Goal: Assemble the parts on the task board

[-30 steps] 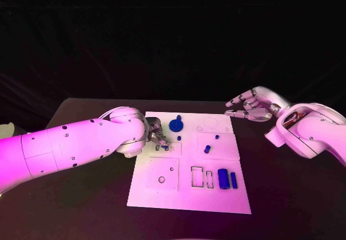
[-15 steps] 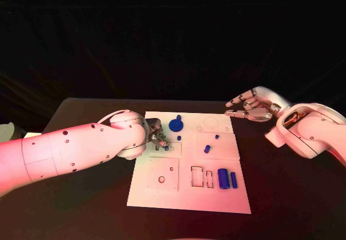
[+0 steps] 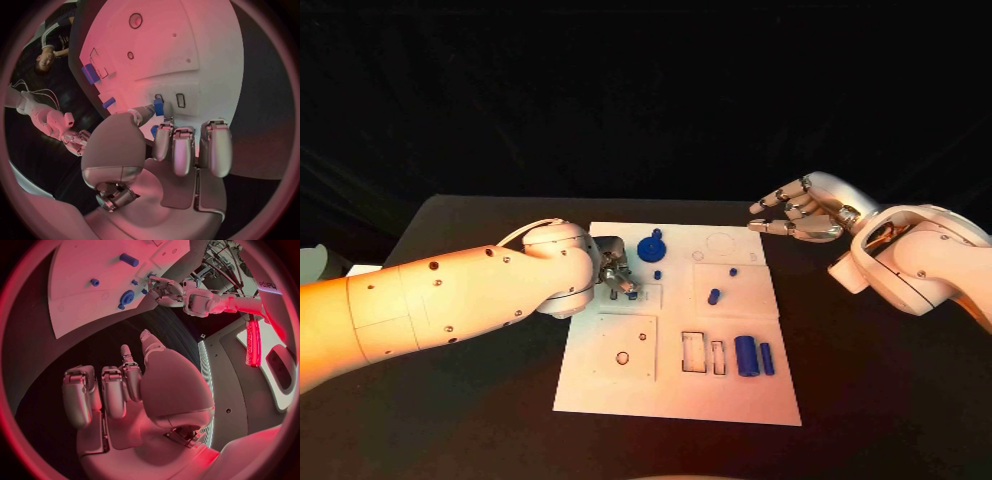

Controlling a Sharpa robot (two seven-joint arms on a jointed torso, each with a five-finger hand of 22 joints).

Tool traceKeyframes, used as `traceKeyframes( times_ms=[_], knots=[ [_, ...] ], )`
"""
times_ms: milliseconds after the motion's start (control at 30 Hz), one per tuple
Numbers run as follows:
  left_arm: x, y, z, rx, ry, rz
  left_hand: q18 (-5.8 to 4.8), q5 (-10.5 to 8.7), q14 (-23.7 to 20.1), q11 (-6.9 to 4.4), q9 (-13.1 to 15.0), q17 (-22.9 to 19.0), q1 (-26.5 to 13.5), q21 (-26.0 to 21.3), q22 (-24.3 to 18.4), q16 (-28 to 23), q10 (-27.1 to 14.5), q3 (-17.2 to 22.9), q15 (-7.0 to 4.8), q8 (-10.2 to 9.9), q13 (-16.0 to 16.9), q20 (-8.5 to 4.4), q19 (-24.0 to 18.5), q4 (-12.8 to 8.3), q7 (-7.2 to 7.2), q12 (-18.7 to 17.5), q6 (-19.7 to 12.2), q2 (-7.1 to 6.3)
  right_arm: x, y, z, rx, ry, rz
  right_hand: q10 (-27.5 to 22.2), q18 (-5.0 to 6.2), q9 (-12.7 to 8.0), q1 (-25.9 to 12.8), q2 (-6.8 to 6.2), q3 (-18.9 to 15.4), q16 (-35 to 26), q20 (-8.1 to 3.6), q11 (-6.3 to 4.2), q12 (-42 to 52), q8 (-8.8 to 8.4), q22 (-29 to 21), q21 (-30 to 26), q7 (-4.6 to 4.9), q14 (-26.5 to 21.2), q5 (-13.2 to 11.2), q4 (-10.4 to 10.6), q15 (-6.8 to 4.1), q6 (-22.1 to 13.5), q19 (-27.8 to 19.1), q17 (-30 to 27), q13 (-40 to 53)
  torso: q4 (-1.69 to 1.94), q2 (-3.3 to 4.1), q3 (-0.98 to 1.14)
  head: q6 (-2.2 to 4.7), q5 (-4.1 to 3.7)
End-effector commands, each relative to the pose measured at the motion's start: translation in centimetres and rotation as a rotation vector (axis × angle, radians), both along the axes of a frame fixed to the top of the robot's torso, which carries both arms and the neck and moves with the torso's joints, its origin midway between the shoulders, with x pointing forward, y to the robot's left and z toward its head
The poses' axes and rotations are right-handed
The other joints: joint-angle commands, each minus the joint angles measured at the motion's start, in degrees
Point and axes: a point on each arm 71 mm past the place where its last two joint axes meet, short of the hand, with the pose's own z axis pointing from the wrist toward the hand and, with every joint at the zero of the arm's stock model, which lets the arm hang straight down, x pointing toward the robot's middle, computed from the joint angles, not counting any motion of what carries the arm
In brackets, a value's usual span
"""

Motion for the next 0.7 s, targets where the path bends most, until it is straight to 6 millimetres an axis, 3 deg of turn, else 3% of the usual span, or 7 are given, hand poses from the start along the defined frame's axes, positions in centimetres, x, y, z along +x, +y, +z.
traceKeyframes(
  times_ms=[33, 700],
  knots=[
    [-0.23, 0.47, -0.63, 0.086, 0.046, 0.032, -0.97, -0.13, 5.92, -0.02, 0.11, 15.08, 0.08, 0.38, 7.18, 0.18, 0.58, 5.51, -0.03, 0.24, 6.05, 0.07, 2.90, -5.20, -0.63, 0.38, 0.27, 0.41, -0.04, 0.19, -0.12, -0.003, 0.012, 0.018, 0.76, -0.05, 0.07, 0.25, 0.08, -0.39, -0.33, 0.51, 0.18, -0.31, 0.23, 13.78, -0.21, 0.08, 5.63, 0.33, -0.08, 0.24, 0.10, 5.27, 13.70, 9.15, 0.03, -0.03, -0.01, -0.07, -0.04],
    [-0.25, 0.83, -1.05, 0.110, 0.099, 0.030, -1.00, -0.27, 5.92, -0.04, 0.17, 15.08, -0.03, 0.45, 7.31, 0.18, 0.42, 5.60, -0.04, 0.31, 5.79, 0.05, 2.95, -5.32, -0.65, 0.08, 0.29, 0.43, -0.02, 0.27, -0.20, -0.005, 0.017, 0.022, 0.72, 0.00, 0.07, 0.12, 0.12, -0.50, -0.41, 0.52, 0.18, -0.41, 0.23, 13.60, -0.32, 0.08, 5.60, 0.37, -0.01, 0.24, 0.10, 5.17, 13.57, 9.10, 0.08, -0.04, -0.01, -0.09, -0.04]
  ],
)
